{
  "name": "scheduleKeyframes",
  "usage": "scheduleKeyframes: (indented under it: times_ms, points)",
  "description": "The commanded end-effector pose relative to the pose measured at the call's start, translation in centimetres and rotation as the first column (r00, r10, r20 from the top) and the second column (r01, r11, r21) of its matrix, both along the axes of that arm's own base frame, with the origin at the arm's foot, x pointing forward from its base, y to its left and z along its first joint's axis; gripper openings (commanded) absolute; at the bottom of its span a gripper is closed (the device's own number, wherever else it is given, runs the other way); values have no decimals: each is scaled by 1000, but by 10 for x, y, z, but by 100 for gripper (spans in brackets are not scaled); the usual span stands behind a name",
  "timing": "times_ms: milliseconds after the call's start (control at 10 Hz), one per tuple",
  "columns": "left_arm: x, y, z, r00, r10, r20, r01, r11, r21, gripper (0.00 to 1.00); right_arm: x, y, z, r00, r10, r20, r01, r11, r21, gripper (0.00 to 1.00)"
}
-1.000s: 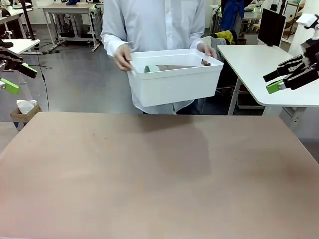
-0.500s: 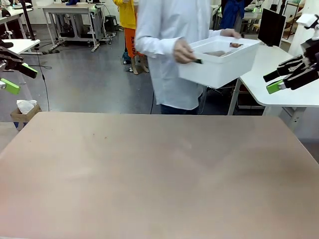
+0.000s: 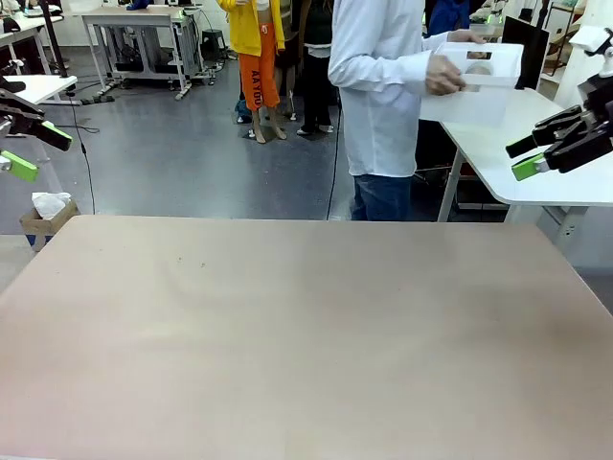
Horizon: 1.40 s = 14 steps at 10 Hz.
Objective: Stack the cups and store them in the basket.
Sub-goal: Place the stack of Reusable plastic cups into the Pantry Basket.
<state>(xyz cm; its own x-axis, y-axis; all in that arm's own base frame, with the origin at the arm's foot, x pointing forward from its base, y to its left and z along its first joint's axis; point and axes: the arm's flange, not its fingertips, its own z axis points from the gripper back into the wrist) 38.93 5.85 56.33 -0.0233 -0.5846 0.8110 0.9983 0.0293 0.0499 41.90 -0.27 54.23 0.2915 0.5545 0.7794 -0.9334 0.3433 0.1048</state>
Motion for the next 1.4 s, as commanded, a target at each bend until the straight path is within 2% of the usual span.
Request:
scheduleKeyframes:
  times_ms: [0,1300]
  points:
    - [-2,-3,1,1000,14,-2,-14,1000,-10,100,2,1,5,1000,-7,-16,7,1000,2,100]
    - [-2,-3,1,1000,14,-2,-14,1000,-10,100,2,1,5,1000,-7,-16,7,1000,2,100]
